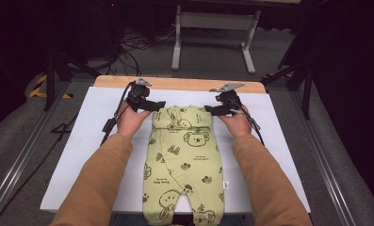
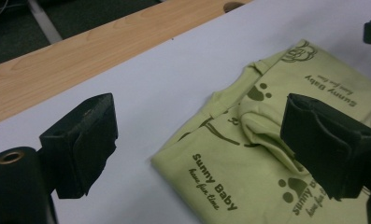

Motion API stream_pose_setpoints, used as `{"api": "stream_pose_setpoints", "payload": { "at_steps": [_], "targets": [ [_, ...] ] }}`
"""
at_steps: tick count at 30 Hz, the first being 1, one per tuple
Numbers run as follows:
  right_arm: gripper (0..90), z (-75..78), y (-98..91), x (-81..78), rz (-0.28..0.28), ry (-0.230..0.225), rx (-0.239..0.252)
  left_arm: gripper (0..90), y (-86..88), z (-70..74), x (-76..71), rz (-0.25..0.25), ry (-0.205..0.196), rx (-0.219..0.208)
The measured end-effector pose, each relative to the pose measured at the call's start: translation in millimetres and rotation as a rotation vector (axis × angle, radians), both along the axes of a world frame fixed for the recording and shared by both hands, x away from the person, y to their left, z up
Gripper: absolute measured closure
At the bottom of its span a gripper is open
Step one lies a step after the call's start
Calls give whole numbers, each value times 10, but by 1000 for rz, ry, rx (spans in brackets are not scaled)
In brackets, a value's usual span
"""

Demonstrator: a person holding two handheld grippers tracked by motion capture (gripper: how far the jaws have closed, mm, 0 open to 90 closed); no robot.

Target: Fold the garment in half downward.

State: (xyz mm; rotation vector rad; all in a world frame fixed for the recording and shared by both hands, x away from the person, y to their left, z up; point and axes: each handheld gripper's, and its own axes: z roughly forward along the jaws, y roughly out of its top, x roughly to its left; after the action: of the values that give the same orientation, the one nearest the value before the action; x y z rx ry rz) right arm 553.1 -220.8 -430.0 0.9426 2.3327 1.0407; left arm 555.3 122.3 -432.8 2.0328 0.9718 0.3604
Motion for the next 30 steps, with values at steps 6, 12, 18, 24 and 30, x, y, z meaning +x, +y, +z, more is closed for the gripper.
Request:
{"api": "stream_pose_setpoints", "payload": {
  "at_steps": [6,12,18,24,30],
  "targets": [
    [302,-71,4,37,-9,24,-7,136,-18,-77,30,2,21,38],
    [337,-195,3,87,-43,75,-25,142,-19,-173,72,8,80,50],
    [407,-323,47,132,-54,116,-33,146,-64,-213,70,10,78,84],
    [454,-396,87,155,-51,172,-45,146,-82,-224,69,10,74,96],
    [483,-416,111,169,-60,209,-53,145,-75,-244,77,17,86,106]
  ]
}}
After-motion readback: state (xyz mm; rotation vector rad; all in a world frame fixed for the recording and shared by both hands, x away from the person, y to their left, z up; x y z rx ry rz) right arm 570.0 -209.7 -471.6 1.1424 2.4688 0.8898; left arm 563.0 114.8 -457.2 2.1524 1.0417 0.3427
